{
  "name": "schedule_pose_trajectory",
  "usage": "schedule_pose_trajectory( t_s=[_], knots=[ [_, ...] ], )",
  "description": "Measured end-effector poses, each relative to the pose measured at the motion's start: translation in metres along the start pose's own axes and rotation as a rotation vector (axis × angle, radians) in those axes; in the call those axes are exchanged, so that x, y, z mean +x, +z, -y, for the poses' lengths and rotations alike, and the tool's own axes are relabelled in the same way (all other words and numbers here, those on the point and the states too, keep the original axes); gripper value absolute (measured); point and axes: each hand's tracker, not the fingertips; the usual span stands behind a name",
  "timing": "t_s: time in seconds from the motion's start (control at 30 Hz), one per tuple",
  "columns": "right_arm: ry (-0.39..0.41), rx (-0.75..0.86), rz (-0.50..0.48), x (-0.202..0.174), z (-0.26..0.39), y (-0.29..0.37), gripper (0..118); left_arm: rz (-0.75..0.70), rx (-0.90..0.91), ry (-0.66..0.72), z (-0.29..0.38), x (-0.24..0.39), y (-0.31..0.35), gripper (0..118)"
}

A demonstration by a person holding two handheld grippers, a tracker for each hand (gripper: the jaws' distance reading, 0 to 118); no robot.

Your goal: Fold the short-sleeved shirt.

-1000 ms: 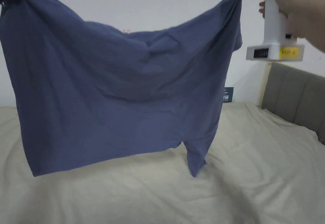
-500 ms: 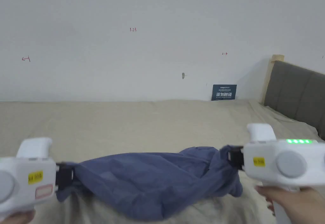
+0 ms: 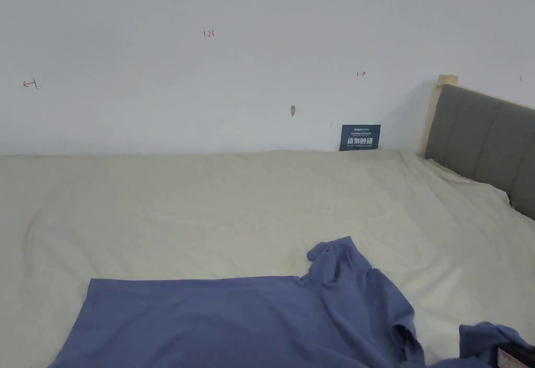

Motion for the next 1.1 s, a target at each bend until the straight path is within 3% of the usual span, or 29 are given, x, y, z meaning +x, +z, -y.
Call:
schedule_pose_trajectory(
  t_s=[0.2,0.27,0.33,0.37,0.4,0.43,0.47,0.5,0.6,0.77,0.8,0.87,0.9,0.93,0.97,1.0,1.03,1.1],
  knots=[
    [-0.053,-0.226,0.052,0.014,0.048,-0.072,3,-0.039,-0.269,0.068,0.036,-0.024,-0.076,3],
    [-0.098,-0.283,0.102,0.025,0.063,-0.106,3,-0.113,-0.331,0.063,0.048,-0.033,-0.104,3],
    [-0.144,-0.315,0.161,0.03,0.07,-0.124,10,-0.133,-0.347,0.07,0.057,-0.039,-0.119,5],
    [-0.168,-0.323,0.174,0.032,0.073,-0.13,22,-0.128,-0.342,0.079,0.061,-0.042,-0.122,10],
    [-0.181,-0.324,0.181,0.037,0.074,-0.131,53,-0.133,-0.337,0.094,0.064,-0.044,-0.122,31],
    [-0.184,-0.326,0.173,0.04,0.075,-0.132,78,-0.132,-0.32,0.127,0.07,-0.048,-0.119,64],
    [-0.18,-0.334,0.177,0.04,0.075,-0.132,94,-0.125,-0.3,0.164,0.072,-0.052,-0.115,98],
    [-0.176,-0.333,0.182,0.041,0.076,-0.13,98,-0.123,-0.293,0.181,0.074,-0.054,-0.113,118],
    [-0.151,-0.264,0.208,0.045,0.068,-0.113,98,-0.106,-0.241,0.196,0.071,-0.057,-0.095,115],
    [0.078,-0.054,0.313,0.024,0.051,-0.076,98,-0.151,-0.155,0.145,0.049,-0.046,-0.071,115],
    [0.088,-0.038,0.304,0.016,0.048,-0.067,98,-0.129,-0.126,0.153,0.045,-0.041,-0.064,114],
    [0.054,0.082,0.16,0.002,0.046,-0.045,97,-0.121,0.02,0.164,0.039,-0.027,-0.045,105],
    [0.036,0.118,0.092,-0.003,0.046,-0.036,90,-0.109,0.079,0.168,0.036,-0.021,-0.036,79],
    [0.022,0.135,0.05,-0.01,0.044,-0.029,75,-0.112,0.134,0.172,0.033,-0.015,-0.03,52],
    [0.018,0.151,0.039,-0.016,0.043,-0.027,47,-0.138,0.175,0.17,0.036,-0.013,-0.028,23],
    [0.015,0.161,0.046,-0.022,0.042,-0.025,0,-0.142,0.187,0.163,0.036,-0.01,-0.027,4],
    [0.013,0.155,0.069,-0.026,0.037,-0.023,0,-0.143,0.225,0.154,0.036,-0.007,-0.024,4],
    [-0.037,0.183,0.012,-0.029,0.027,-0.025,0,-0.103,0.26,0.133,0.036,0.0,-0.023,4]
  ],
)
